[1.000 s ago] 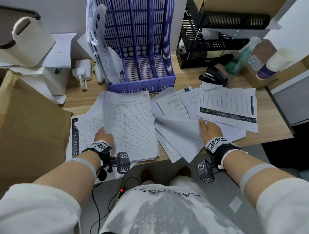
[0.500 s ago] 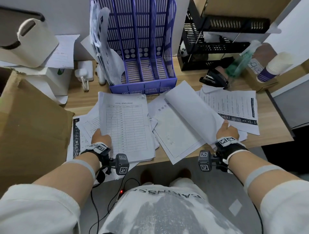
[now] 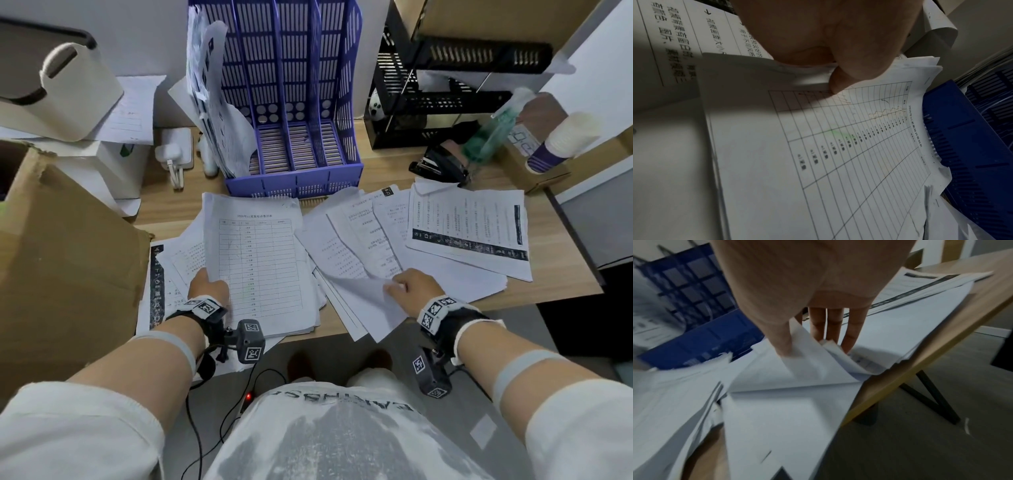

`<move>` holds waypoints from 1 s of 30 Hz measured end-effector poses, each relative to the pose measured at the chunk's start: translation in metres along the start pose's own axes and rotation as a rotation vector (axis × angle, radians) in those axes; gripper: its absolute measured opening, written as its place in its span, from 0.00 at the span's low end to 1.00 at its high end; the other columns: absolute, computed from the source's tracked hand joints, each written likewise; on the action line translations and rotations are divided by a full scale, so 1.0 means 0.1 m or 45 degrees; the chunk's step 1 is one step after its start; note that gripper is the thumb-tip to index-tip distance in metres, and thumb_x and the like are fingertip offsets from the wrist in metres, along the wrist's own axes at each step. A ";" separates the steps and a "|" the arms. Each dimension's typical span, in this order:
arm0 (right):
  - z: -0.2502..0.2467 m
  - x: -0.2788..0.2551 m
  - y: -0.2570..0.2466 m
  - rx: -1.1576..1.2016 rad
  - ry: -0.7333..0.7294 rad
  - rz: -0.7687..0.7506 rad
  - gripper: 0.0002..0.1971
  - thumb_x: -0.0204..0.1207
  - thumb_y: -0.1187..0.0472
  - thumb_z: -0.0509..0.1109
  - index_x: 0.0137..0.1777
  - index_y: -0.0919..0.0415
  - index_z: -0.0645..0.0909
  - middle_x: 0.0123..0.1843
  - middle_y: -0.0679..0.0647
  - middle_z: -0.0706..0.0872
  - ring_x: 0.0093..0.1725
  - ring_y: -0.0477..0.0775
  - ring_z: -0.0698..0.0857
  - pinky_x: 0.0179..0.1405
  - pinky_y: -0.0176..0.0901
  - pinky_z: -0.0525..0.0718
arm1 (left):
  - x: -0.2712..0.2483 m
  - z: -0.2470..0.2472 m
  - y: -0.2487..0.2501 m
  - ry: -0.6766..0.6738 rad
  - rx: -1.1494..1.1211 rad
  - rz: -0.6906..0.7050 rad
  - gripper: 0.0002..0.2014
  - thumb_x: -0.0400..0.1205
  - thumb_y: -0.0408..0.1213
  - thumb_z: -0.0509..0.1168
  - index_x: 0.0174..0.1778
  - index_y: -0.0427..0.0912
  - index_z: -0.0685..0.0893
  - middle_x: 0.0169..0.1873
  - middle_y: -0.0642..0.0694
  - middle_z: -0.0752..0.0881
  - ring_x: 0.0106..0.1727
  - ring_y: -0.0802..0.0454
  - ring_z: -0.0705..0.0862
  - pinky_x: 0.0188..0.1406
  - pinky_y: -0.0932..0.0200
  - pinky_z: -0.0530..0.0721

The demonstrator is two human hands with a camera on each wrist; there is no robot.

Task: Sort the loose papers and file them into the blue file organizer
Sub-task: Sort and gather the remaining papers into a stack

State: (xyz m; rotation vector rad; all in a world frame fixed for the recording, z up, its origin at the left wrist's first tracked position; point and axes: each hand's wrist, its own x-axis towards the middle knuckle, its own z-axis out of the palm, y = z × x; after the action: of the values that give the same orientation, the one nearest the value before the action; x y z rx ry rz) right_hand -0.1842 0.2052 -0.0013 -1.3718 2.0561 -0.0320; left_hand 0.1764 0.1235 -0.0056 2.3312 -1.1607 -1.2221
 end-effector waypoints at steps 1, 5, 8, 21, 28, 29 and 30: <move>0.02 0.00 -0.04 -0.029 -0.033 -0.029 0.19 0.76 0.53 0.66 0.26 0.57 0.69 0.30 0.54 0.75 0.30 0.54 0.75 0.30 0.41 0.69 | 0.00 0.00 -0.01 -0.002 0.001 -0.002 0.21 0.83 0.24 0.50 0.71 0.37 0.75 0.63 0.32 0.81 0.51 0.41 0.74 0.50 0.52 0.73; 0.13 0.02 -0.19 -0.329 -0.145 -0.156 0.06 0.73 0.50 0.68 0.44 0.50 0.80 0.51 0.51 0.76 0.51 0.52 0.80 0.49 0.45 0.82 | 0.02 -0.01 -0.02 -0.027 0.005 -0.013 0.22 0.83 0.24 0.50 0.72 0.38 0.74 0.65 0.34 0.81 0.55 0.39 0.76 0.53 0.51 0.74; 0.24 0.01 -0.26 -0.547 -0.200 -0.137 0.25 0.68 0.43 0.70 0.64 0.47 0.73 0.63 0.52 0.69 0.66 0.55 0.72 0.61 0.54 0.81 | 0.02 -0.01 -0.03 -0.040 -0.001 -0.025 0.22 0.82 0.24 0.50 0.72 0.39 0.75 0.66 0.35 0.81 0.54 0.40 0.75 0.53 0.51 0.73; 0.38 0.13 -0.22 -0.658 -0.289 0.145 0.56 0.71 0.53 0.75 0.84 0.51 0.33 0.85 0.60 0.33 0.85 0.67 0.41 0.80 0.65 0.60 | 0.02 -0.10 -0.15 0.069 -0.039 -0.053 0.22 0.82 0.23 0.50 0.69 0.37 0.78 0.62 0.34 0.83 0.51 0.41 0.75 0.49 0.53 0.74; 0.13 0.16 0.05 -0.371 0.091 0.153 0.25 0.81 0.64 0.56 0.79 0.54 0.66 0.70 0.61 0.71 0.64 0.64 0.78 0.60 0.56 0.82 | 0.07 -0.07 -0.19 0.074 -0.054 -0.067 0.22 0.81 0.24 0.50 0.69 0.39 0.78 0.62 0.33 0.83 0.60 0.35 0.80 0.56 0.48 0.77; 0.09 0.17 0.05 -0.347 0.121 0.180 0.25 0.80 0.65 0.57 0.78 0.56 0.67 0.69 0.61 0.72 0.62 0.65 0.79 0.57 0.55 0.82 | 0.07 -0.06 -0.20 0.074 -0.060 -0.065 0.22 0.81 0.23 0.50 0.69 0.39 0.78 0.62 0.33 0.83 0.58 0.36 0.80 0.57 0.48 0.78; 0.07 0.16 0.06 -0.347 0.139 0.198 0.25 0.80 0.65 0.58 0.77 0.57 0.67 0.69 0.61 0.72 0.62 0.66 0.80 0.55 0.55 0.82 | 0.07 -0.06 -0.19 0.074 -0.064 -0.062 0.22 0.81 0.23 0.50 0.68 0.38 0.78 0.62 0.34 0.83 0.55 0.38 0.79 0.56 0.48 0.78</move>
State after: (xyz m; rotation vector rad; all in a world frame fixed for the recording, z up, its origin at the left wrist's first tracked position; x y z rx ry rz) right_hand -0.1890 0.1966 -0.0173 -1.3891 2.3196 0.2541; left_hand 0.1934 0.1301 -0.0165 2.3543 -1.0486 -1.1773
